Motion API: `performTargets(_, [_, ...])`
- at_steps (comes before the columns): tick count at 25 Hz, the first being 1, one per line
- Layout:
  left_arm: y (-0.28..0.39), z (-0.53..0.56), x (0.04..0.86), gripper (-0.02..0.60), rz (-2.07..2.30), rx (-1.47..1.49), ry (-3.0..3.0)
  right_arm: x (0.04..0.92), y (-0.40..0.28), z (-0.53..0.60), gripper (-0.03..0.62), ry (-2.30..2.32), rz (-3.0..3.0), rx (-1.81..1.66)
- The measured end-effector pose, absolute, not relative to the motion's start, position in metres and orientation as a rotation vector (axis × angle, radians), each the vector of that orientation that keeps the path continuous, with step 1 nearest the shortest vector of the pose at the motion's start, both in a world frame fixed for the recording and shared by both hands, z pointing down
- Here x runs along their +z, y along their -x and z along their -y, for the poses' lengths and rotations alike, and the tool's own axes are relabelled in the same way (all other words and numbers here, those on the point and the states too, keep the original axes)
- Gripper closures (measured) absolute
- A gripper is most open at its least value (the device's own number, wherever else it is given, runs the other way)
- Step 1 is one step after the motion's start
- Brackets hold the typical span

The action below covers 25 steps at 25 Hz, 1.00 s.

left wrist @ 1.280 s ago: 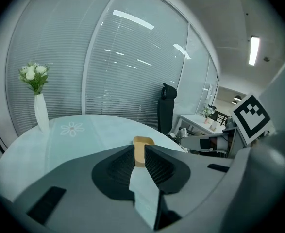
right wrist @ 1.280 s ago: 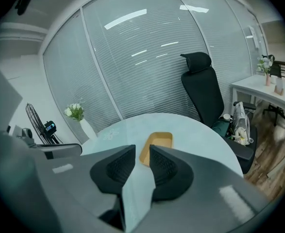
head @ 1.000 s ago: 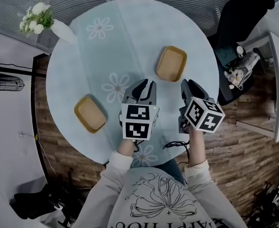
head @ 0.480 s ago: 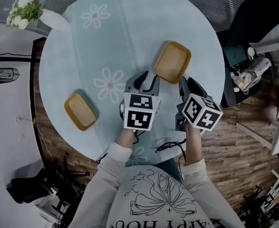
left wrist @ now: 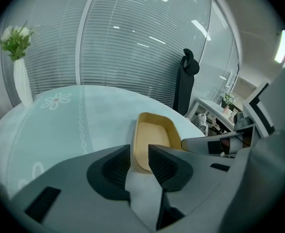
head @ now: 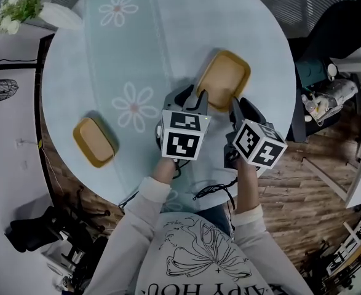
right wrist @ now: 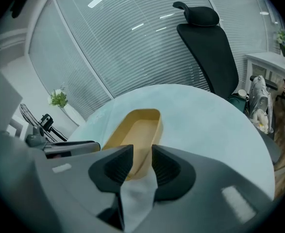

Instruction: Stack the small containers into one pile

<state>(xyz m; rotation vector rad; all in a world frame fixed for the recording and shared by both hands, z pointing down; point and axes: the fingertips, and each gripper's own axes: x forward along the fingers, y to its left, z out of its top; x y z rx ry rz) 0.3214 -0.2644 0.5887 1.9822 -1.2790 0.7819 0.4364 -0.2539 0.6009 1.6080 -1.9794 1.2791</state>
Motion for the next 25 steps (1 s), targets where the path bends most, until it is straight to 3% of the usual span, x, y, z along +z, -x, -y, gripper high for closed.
performTargets(6, [-0.319, 0.268, 0.61, 0.467, 1.282, 0.806, -1.936, 0.615, -0.437, 0.257, 0.465, -1.568, 1.965, 1.299])
performTargets(12, [-0.324, 0.271, 0.615, 0.526, 1.277, 0.747, -1.923, 0.622, -0.434, 0.258, 0.489, -1.543, 1.97, 1.306])
performTargets(25, [-0.316, 0.264, 0.587, 0.537, 1.335, 0.706, -1.922, 0.593, -0.425, 0.255, 0.522, -1.566, 2.033, 1.269])
